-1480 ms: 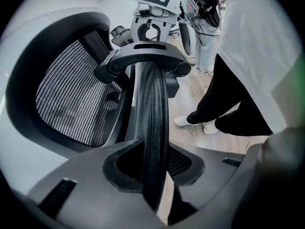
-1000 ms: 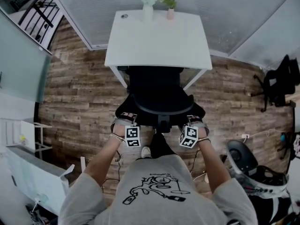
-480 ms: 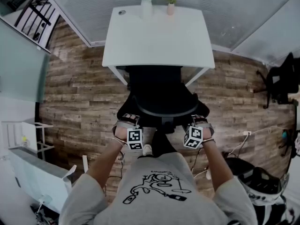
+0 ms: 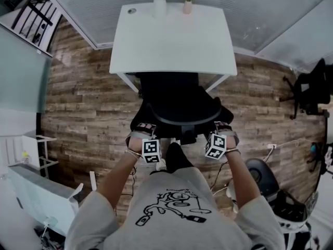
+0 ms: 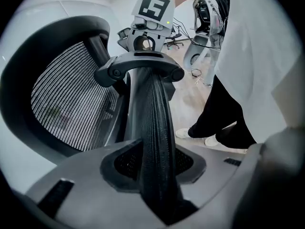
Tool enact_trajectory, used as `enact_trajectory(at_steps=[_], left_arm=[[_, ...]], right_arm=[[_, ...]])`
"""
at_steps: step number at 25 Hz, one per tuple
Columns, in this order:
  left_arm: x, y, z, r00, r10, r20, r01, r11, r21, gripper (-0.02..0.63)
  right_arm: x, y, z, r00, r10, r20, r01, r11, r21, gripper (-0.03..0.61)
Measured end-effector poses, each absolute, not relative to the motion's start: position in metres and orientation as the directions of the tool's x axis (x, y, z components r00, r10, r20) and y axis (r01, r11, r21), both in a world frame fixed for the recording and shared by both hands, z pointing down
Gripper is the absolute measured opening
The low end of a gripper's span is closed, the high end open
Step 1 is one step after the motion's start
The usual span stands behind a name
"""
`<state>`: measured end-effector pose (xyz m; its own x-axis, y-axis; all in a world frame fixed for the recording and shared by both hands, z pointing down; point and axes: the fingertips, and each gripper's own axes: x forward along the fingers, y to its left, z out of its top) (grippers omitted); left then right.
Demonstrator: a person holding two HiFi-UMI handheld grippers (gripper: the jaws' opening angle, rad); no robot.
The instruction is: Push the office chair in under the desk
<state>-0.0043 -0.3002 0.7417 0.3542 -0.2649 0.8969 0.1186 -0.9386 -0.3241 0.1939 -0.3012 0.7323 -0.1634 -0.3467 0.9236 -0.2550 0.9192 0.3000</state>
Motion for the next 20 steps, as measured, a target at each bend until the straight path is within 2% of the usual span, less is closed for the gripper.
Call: enact_trajectory(at_steps=[20], left_arm=[[-0.024, -0.330, 0.741, 0.284, -0.238, 0.929, 0.122, -0.952, -0.281, 0.146]], right_arm=[[0.176, -0.330, 0.727, -0.202, -0.331, 0.922, -0.219, 0.932, 0.287, 0.172]])
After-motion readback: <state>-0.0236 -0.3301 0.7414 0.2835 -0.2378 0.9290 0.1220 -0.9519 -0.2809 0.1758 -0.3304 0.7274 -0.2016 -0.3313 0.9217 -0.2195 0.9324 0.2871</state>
